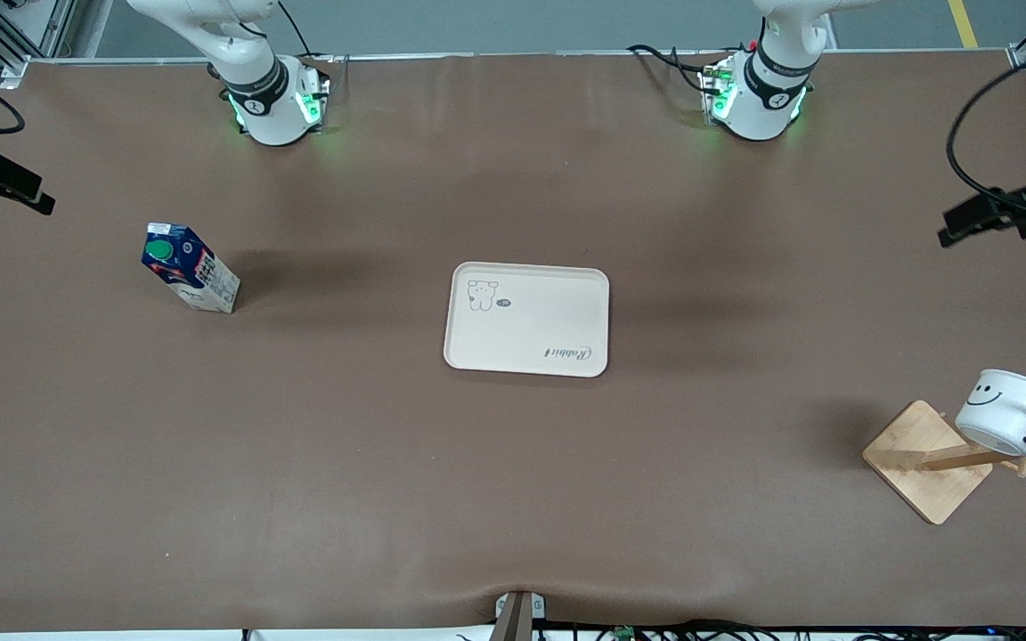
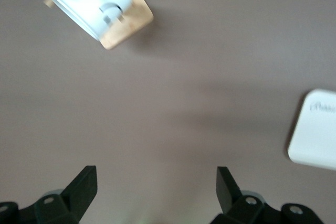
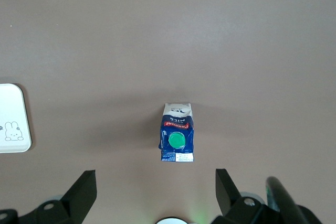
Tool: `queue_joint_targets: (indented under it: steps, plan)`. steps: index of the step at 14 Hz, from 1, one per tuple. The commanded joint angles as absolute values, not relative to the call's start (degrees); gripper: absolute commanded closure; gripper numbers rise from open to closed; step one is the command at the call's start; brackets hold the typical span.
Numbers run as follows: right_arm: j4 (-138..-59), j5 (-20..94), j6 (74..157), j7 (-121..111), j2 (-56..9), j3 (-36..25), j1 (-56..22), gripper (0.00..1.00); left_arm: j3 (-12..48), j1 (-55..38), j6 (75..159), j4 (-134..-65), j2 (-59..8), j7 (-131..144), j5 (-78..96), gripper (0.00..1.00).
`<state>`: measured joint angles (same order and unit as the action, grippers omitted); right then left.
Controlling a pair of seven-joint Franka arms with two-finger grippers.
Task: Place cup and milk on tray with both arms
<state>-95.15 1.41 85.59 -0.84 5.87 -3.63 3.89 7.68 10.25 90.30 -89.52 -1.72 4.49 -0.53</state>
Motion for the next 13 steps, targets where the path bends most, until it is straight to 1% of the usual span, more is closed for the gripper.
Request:
queue_joint_targets:
  steps: [1,4,7,9,13]
  plan:
    - [-93.9,0.6,84.9,-0.6,5.3,-3.2,4.7,0.00,8.0,13.3,99.0,-94.4,-1.2,4.0,-0.7,0.00]
    - [-93.8,0.6,85.0,-0.6,5.2,-3.2,4.6,0.00,8.0,15.5,108.4,-97.8,-1.5,3.9,-0.2,0.00]
    - [-93.8,0.6,85.1,-0.6,5.2,-3.2,4.6,0.00,8.1,17.3,121.2,-104.7,-1.2,3.6,0.1,0.00]
    - [-93.8,0.6,85.2,-0.5,5.1,-3.2,4.7,0.00,8.1,17.6,128.8,-107.4,-1.7,3.6,0.2,0.00]
    - [-92.1,1.1,86.7,-0.5,2.9,-3.2,4.5,0.00,8.0,17.8,142.2,-113.4,-3.7,3.4,0.4,0.00]
